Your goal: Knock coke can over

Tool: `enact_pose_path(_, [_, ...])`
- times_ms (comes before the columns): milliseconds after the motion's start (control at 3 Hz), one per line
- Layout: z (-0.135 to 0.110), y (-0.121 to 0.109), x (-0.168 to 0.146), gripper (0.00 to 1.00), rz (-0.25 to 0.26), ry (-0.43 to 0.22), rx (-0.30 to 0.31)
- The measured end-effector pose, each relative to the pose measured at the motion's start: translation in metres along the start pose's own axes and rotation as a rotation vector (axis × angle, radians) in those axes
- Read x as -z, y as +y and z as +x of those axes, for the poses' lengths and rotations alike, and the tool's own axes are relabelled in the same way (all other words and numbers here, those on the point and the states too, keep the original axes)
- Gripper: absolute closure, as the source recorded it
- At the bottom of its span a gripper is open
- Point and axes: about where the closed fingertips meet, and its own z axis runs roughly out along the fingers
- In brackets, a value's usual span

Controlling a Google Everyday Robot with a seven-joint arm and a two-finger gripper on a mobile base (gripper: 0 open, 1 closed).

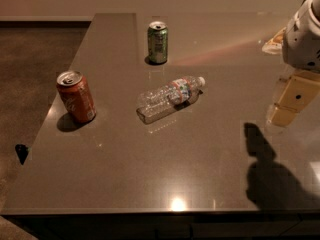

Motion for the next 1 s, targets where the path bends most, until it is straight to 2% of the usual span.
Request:
enact_pose_path(333, [-0.002, -0.001, 0.001, 0.0, 0.003, -0.006, 0.0])
enact_pose_path(1000, [-0.059, -0.016, -0.01, 0.0, -0.005, -0.129, 0.018])
